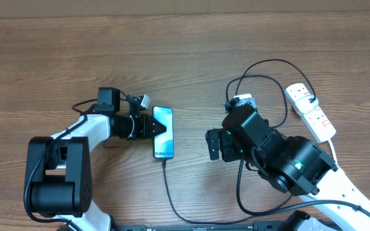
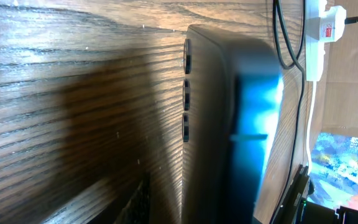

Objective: Plug charger to phone and switch on socket
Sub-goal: 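Hold the phone flat with the left gripper, then open and release it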

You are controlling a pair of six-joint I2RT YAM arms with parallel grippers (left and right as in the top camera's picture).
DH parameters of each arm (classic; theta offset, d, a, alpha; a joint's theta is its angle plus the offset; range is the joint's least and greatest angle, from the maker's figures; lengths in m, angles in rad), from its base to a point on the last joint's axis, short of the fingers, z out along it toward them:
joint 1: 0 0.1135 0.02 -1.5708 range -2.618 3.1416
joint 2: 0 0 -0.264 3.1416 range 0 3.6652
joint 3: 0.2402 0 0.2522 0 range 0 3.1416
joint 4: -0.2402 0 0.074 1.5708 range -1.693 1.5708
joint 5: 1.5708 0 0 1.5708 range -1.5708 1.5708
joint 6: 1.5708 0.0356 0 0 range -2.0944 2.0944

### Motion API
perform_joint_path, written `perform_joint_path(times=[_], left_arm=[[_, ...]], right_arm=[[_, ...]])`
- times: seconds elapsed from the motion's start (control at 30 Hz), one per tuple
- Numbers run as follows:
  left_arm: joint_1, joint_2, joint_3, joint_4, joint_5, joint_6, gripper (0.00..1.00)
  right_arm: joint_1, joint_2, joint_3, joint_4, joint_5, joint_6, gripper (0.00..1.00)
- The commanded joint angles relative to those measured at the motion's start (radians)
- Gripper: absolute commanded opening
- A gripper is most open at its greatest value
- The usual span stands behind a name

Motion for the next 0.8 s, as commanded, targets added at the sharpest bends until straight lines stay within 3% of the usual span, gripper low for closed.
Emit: perform_joint_path(times=[0.0, 0.2, 0.37, 0.77], left_arm=[[0.007, 0.019, 0.022, 0.005, 0.025, 0.026, 0.32], [0.007, 0.019, 0.022, 0.007, -0.074, -0.063, 0.24], [0.007, 0.019, 0.022, 0.005, -0.104, -0.073, 0.23], [0.007, 0.019, 0.022, 0.006, -0.087, -0.063, 0.36]], right_arm=[[-0.003, -0.004, 0.008, 0.007, -0.001, 0.0, 1.0], [-0.003, -0.004, 0.008, 0.006, -0.002, 0.0, 1.0], [-0.003, -0.004, 0.008, 0.006, -0.002, 0.0, 1.0], [-0.003, -0.004, 0.008, 0.007, 0.002, 0.0, 1.0]])
